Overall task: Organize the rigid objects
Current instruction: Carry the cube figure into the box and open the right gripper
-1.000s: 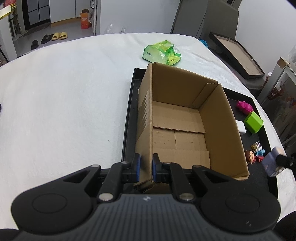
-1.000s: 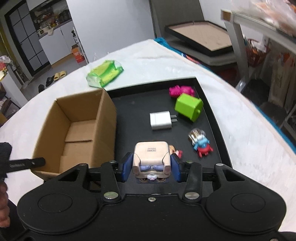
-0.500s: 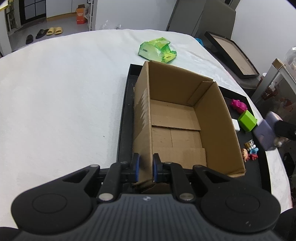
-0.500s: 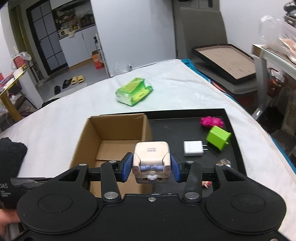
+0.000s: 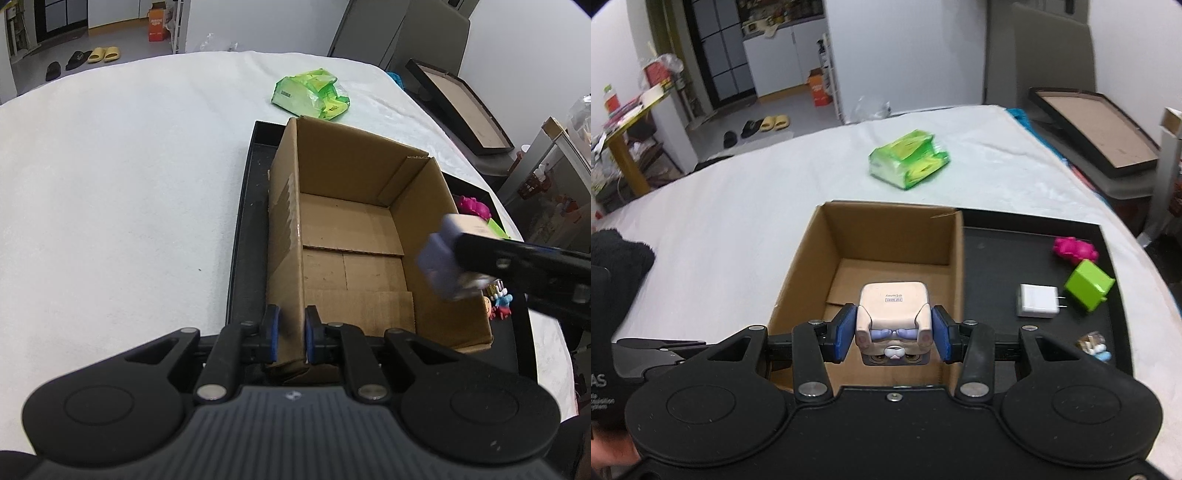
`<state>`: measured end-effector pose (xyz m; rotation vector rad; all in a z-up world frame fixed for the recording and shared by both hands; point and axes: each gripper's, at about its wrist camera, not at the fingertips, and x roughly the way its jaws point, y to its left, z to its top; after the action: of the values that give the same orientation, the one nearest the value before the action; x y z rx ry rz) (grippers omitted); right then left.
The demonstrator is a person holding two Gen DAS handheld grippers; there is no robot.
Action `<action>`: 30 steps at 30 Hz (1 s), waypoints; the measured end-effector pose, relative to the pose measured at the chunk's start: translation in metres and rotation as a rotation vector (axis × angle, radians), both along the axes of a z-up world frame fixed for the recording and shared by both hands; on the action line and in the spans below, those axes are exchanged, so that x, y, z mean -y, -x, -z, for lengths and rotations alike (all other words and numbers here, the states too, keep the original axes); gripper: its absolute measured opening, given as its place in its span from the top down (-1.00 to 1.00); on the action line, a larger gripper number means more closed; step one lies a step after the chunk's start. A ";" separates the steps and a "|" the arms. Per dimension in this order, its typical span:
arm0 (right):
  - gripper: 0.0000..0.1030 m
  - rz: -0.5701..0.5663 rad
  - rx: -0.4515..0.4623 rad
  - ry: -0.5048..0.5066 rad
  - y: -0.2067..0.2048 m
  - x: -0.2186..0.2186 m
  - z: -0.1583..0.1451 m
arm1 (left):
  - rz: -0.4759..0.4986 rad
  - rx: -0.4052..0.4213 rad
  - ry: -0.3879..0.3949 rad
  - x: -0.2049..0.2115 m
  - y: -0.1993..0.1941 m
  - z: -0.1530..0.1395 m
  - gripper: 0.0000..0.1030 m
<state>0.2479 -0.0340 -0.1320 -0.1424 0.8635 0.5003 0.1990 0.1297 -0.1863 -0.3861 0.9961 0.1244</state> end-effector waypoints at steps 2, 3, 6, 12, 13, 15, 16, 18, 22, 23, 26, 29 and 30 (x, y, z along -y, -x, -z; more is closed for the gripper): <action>0.16 -0.010 -0.009 -0.002 -0.002 -0.007 0.004 | -0.003 0.000 0.013 -0.003 0.001 0.001 0.75; 0.16 -0.014 -0.013 -0.002 -0.003 -0.010 0.005 | -0.004 0.001 0.018 -0.004 0.001 0.001 0.75; 0.16 -0.031 -0.020 -0.001 -0.007 -0.019 0.008 | -0.008 0.002 0.030 -0.006 0.001 0.002 0.75; 0.14 -0.074 -0.007 -0.052 -0.011 -0.035 0.001 | -0.009 0.007 0.036 -0.006 0.001 0.002 0.75; 0.12 -0.075 0.004 -0.055 -0.011 -0.036 0.000 | -0.009 0.007 0.035 -0.006 0.001 0.002 0.74; 0.10 -0.071 0.013 -0.053 -0.012 -0.035 -0.002 | -0.009 0.007 0.035 -0.006 0.001 0.002 0.75; 0.10 -0.067 0.009 -0.057 -0.012 -0.033 -0.003 | -0.011 0.004 0.029 -0.006 0.001 0.002 0.74; 0.10 -0.053 0.002 -0.063 -0.013 -0.026 -0.004 | -0.011 0.002 0.029 -0.005 0.001 0.003 0.74; 0.02 -0.024 0.008 -0.074 -0.009 -0.002 -0.006 | -0.005 -0.004 0.021 -0.004 -0.001 0.002 0.73; -0.01 -0.015 0.007 -0.077 -0.008 0.004 -0.007 | -0.005 -0.003 0.010 -0.003 0.000 0.001 0.73; -0.01 0.019 0.007 -0.075 -0.008 0.024 -0.006 | 0.002 -0.003 -0.011 0.000 0.000 -0.001 0.73; -0.01 0.048 0.007 -0.070 -0.006 0.043 -0.004 | 0.007 -0.007 -0.027 0.002 0.001 -0.002 0.73; -0.01 0.058 0.006 -0.071 -0.005 0.049 -0.003 | 0.008 -0.008 -0.030 0.003 0.001 -0.003 0.72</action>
<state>0.2528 -0.0833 -0.1288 -0.0536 0.8408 0.4756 0.1982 0.1267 -0.1836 -0.3544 1.0024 0.1340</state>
